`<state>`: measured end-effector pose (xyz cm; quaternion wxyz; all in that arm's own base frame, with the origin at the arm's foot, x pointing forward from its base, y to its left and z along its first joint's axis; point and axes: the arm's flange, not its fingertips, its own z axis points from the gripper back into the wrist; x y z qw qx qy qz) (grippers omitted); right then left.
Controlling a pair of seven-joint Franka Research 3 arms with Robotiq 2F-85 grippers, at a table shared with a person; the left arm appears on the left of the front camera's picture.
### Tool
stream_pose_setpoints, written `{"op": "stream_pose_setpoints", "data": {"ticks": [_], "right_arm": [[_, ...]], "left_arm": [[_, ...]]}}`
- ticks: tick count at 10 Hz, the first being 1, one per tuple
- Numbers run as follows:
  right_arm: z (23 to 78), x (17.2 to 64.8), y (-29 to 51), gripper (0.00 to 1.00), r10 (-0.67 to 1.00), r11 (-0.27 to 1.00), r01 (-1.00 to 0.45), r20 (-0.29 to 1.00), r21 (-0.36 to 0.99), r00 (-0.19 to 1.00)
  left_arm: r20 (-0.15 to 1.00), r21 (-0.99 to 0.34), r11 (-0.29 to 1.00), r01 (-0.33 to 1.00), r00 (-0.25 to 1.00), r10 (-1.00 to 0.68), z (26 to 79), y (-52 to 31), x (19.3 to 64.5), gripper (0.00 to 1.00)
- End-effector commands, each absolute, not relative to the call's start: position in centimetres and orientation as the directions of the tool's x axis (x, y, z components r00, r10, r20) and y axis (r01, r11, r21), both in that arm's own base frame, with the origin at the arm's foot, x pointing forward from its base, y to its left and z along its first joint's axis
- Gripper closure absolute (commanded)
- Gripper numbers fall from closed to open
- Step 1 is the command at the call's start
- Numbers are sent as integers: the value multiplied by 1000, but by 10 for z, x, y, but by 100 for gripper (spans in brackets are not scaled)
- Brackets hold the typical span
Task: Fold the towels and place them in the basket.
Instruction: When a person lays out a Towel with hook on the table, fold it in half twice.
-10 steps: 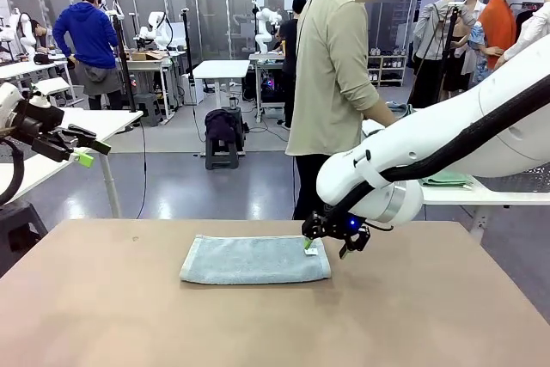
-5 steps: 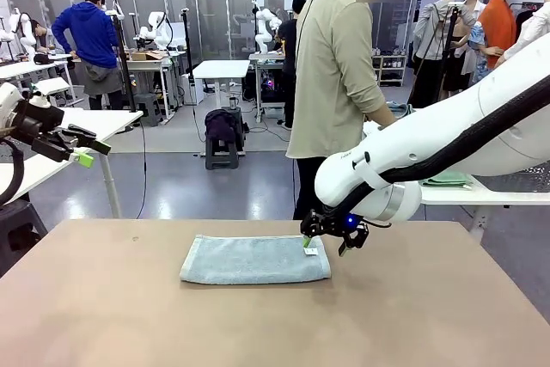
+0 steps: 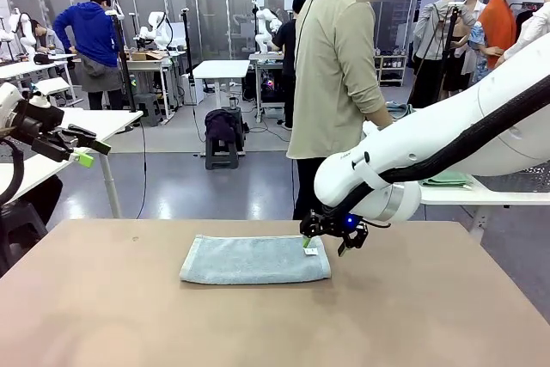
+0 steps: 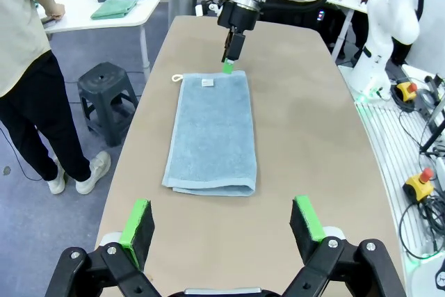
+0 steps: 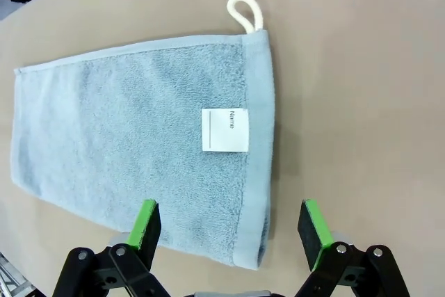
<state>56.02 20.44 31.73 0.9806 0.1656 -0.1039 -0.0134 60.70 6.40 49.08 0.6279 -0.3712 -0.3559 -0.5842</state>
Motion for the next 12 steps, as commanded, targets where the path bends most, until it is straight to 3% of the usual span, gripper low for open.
{"op": "stream_pose_setpoints", "data": {"ticks": [1, 5, 6, 7, 10, 11, 12], "right_arm": [[310, 568, 218, 0, -55, 954, -10, 210, 299, 976], [296, 571, 229, 0, -53, 967, -5, 220, 255, 974], [296, 572, 229, 20, -63, 970, 9, 220, 242, 973], [294, 573, 230, 7, -75, 970, 23, 212, 241, 974], [292, 577, 230, 7, -80, 970, 27, 208, 242, 975], [291, 577, 231, 39, -82, 974, 33, 214, 223, 973], [290, 578, 232, 39, -89, 974, 41, 211, 221, 974]], "left_arm": [[875, -50, 35, 998, 61, -480, 491, 64, 607, 0], [875, -50, 35, 998, 61, -480, 491, 64, 607, 0], [875, -50, 35, 998, 61, -480, 491, 64, 607, 0], [875, -50, 35, 998, 61, -480, 491, 64, 607, 0], [875, -50, 35, 998, 61, -480, 491, 64, 607, 0], [875, -50, 35, 998, 61, -480, 491, 64, 607, 0], [875, -50, 35, 998, 61, -480, 491, 64, 607, 0]]}}
